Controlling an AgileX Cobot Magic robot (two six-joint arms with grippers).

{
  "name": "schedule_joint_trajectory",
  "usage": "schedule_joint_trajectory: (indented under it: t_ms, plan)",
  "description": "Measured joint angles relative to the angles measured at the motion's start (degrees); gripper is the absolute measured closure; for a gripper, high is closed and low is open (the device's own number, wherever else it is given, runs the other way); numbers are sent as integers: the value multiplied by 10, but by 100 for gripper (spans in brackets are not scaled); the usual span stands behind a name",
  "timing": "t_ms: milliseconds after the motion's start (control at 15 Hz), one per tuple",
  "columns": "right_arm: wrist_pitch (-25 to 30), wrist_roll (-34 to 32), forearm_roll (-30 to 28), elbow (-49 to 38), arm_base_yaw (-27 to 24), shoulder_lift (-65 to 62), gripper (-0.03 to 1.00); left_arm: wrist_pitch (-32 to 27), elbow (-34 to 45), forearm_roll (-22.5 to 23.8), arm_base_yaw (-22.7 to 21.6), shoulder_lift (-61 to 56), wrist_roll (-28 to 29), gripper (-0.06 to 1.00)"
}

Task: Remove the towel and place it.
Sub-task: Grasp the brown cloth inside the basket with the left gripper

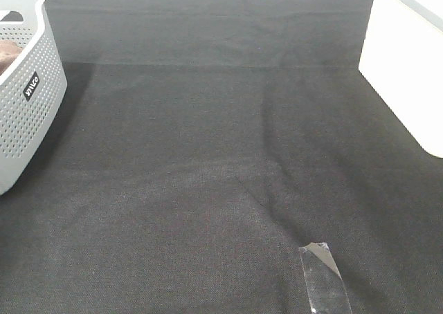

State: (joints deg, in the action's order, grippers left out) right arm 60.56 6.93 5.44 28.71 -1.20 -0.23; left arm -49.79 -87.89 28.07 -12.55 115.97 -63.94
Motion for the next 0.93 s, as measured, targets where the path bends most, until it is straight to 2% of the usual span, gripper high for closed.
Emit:
schedule_joint_trajectory:
  t_ms: [67, 133, 200, 333, 400, 467, 667, 933]
  plan:
    - [0, 0, 0, 0, 0, 0, 24, -1, -1, 0, 0, 6, -4, 2]
    - [0, 0, 0, 0, 0, 0, 24, 0, -1, 0, 0, 6, -6, 11]
    - [0, 0, 0, 0, 0, 0, 24, 1, -2, 0, 0, 6, -6, 27]
    - [0, 0, 0, 0, 0, 0, 24, 1, -3, -2, 0, 6, -3, 72]
    - [0, 0, 0, 0, 0, 0, 24, 3, -3, -3, 0, 6, 9, 87]
    - [0, 0, 0, 0, 0, 0, 24, 6, -3, -3, 0, 6, 30, 94]
    - [0, 0, 0, 0, 0, 0, 24, 32, -3, -5, 0, 6, 84, 94]
    - [0, 0, 0, 0, 0, 0, 24, 31, -8, -5, 15, -8, 97, 94]
